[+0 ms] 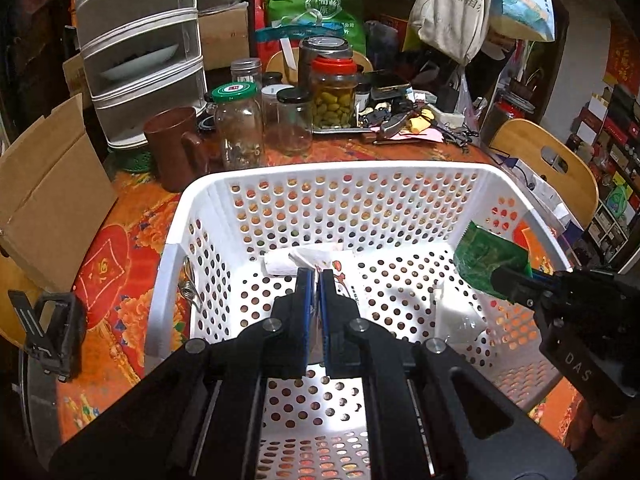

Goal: Organize soft objects
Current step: 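Open both tools to drop the sachet and green packet into the basket, then withdraw both tools from the basket toward the black knit item and white ball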

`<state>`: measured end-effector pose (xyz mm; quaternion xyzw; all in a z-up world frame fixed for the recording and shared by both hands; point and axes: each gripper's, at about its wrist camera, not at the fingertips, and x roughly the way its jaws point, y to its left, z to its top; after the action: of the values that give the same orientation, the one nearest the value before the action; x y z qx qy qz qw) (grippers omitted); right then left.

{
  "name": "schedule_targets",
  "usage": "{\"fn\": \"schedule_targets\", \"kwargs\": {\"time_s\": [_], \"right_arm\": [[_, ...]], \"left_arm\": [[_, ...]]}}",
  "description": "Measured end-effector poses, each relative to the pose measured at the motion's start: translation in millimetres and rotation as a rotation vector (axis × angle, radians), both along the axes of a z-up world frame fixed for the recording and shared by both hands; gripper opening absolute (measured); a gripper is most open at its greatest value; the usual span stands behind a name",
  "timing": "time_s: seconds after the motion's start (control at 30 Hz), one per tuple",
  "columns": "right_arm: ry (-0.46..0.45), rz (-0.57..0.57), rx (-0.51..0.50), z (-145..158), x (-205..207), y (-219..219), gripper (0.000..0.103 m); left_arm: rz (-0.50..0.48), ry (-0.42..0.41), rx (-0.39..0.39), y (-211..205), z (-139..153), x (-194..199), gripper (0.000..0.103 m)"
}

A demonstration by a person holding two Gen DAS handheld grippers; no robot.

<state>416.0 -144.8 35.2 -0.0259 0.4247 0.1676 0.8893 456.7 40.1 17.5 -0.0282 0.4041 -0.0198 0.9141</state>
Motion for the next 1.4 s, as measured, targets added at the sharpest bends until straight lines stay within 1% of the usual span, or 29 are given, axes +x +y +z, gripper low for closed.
{"fn": "schedule_targets", "kwargs": {"time_s": [0.23,0.3,0.33,0.37,0.4,0.43,0.47,0.5,0.53,0.57,0.6,0.67,0.7,0.73,0.8,0.87,0.93,1.03,1.13,1.2,1.27,1.4], "right_arm": [[0.011,0.007,-0.003,-3,3,1,0.005],[-0.001,0.007,-0.001,-2,2,1,0.008],[-0.005,0.007,0.004,-1,2,1,0.012],[-0.013,0.008,0.014,1,1,0,0.019],[-0.023,0.005,0.021,3,0,-2,0.024],[-0.036,0.004,0.027,6,-2,-3,0.034],[-0.046,0.006,0.031,9,-4,-3,0.045],[-0.053,0.007,0.034,11,-6,-4,0.051],[-0.06,0.006,0.034,12,-8,-4,0.059],[-0.07,0.006,0.035,15,-11,-4,0.061],[-0.075,0.007,0.035,17,-14,-5,0.061],[-0.089,0.008,0.034,21,-20,-6,0.067],[-0.094,0.008,0.036,23,-22,-7,0.073],[-0.1,0.007,0.036,25,-25,-8,0.075],[-0.111,0.008,0.041,29,-32,-11,0.079],[-0.122,0.004,0.045,32,-38,-14,0.09],[-0.138,0.005,0.04,35,-46,-15,0.093],[-0.152,0.006,0.039,40,-57,-17,0.094],[-0.165,0.011,0.041,45,-70,-20,0.094],[-0.173,0.012,0.05,48,-78,-23,0.095],[-0.183,0.013,0.058,51,-88,-26,0.095],[-0.196,0.013,0.073,55,-104,-32,0.096]], "left_arm": [[0.007,0.009,0.0,0,-5,4,0.004],[0.003,0.002,-0.002,-1,-5,4,0.005],[0.002,0.0,-0.001,-1,-5,4,0.005],[0.002,-0.002,-0.002,-2,-5,4,0.01],[0.001,-0.006,-0.007,-2,-4,3,0.015],[-0.002,-0.013,-0.008,-2,-3,1,0.019],[-0.002,-0.017,-0.007,-2,-1,0,0.029],[-0.001,-0.026,-0.003,-3,1,-2,0.042],[0.003,-0.037,0.002,-2,3,-4,0.048],[0.008,-0.056,0.01,-2,7,-9,0.056],[0.005,-0.067,0.015,-3,9,-12,0.059],[-0.004,-0.089,0.021,-4,16,-19,0.064],[-0.007,-0.099,0.025,-5,20,-24,0.067],[-0.01,-0.11,0.029,-6,24,-28,0.069],[-0.011,-0.137,0.036,-7,33,-40,0.08],[-0.008,-0.159,0.055,-9,40,-51,0.088],[-0.011,-0.177,0.077,-13,46,-62,0.092],[-0.021,-0.19,0.088,-17,52,-76,0.095],[-0.026,-0.197,0.078,-15,58,-90,0.097],[-0.019,-0.202,0.075,-14,62,-101,0.101],[-0.009,-0.2,0.079,-12,63,-107,0.102],[-0.01,-0.204,0.051,-4,64,-127,0.102]]}}
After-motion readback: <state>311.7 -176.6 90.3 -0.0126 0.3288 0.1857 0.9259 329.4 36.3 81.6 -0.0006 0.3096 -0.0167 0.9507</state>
